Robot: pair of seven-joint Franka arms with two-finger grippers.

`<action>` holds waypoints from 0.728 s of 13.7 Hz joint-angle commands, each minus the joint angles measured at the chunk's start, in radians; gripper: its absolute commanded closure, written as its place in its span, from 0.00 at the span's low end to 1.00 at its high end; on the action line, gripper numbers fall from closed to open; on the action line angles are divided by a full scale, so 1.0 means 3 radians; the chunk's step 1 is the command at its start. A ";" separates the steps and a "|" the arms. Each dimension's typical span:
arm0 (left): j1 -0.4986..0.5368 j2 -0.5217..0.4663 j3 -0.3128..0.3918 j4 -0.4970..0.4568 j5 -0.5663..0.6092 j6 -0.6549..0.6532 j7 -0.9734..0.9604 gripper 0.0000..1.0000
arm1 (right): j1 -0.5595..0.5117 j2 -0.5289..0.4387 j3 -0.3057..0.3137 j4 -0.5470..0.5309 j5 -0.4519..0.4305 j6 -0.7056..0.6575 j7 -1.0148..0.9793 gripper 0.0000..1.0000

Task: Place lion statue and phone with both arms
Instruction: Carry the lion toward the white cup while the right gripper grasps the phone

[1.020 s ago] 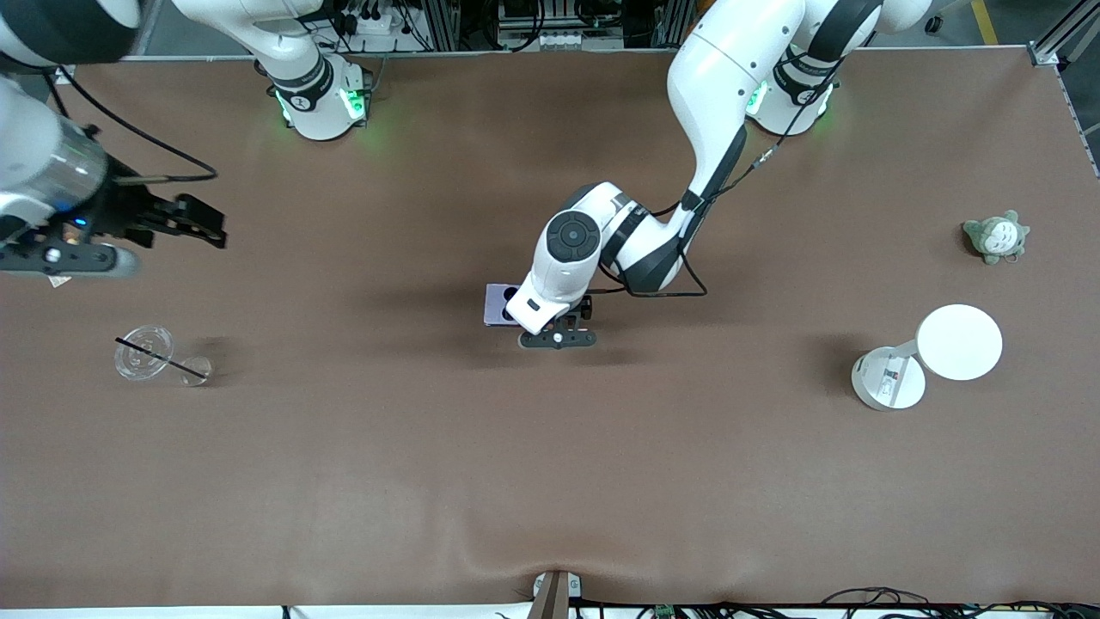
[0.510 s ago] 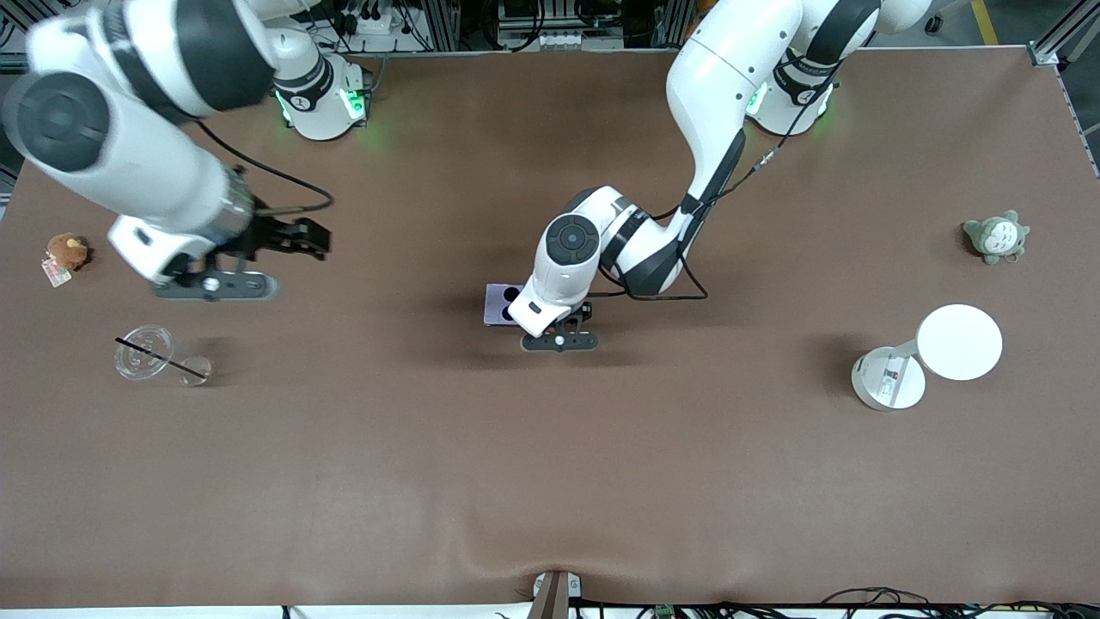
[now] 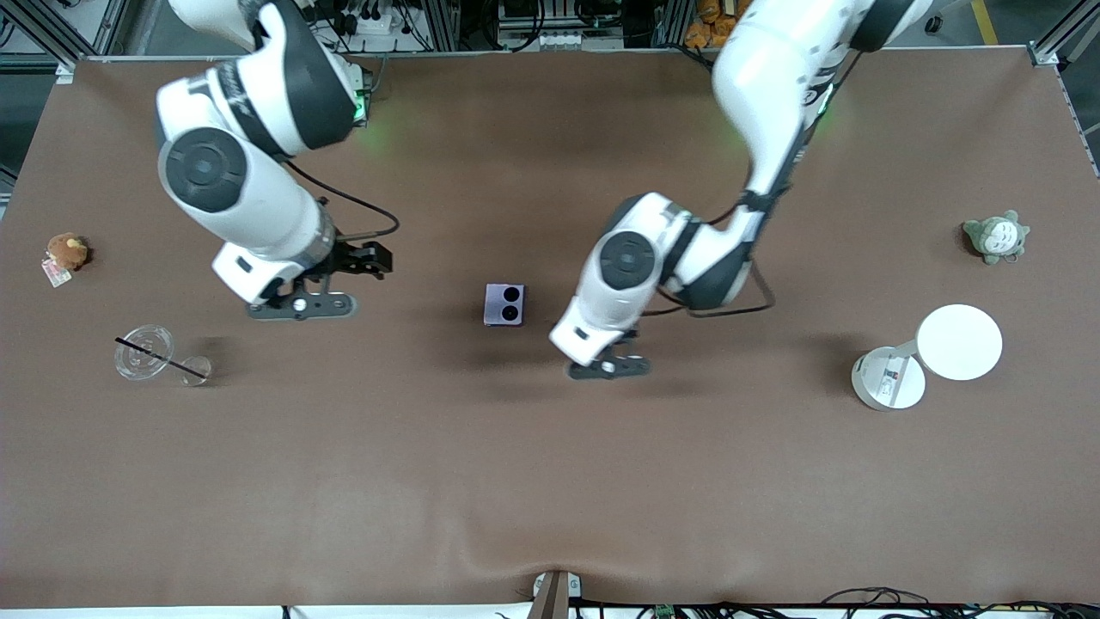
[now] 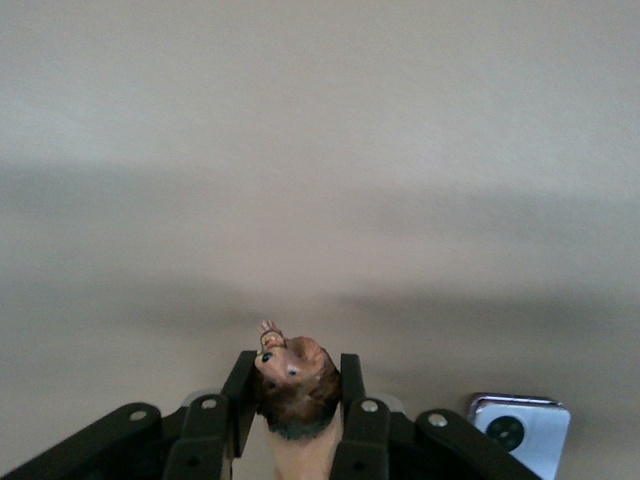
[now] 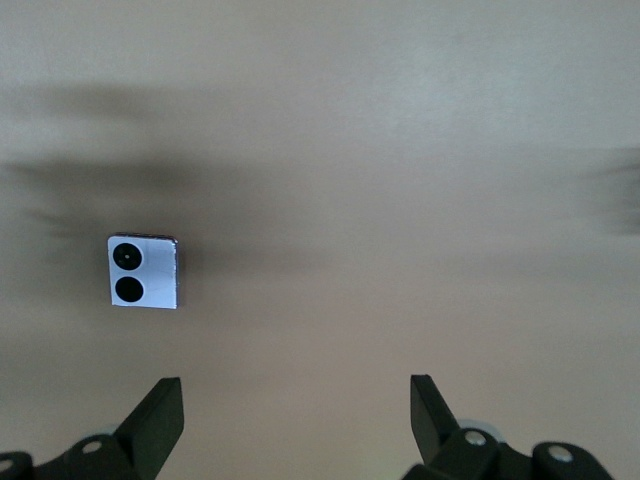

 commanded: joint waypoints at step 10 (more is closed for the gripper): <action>0.1268 -0.0513 -0.0051 -0.1141 0.0402 0.0580 0.1397 1.00 | 0.0761 0.0945 -0.0025 -0.0372 0.0011 0.1730 0.0791 0.00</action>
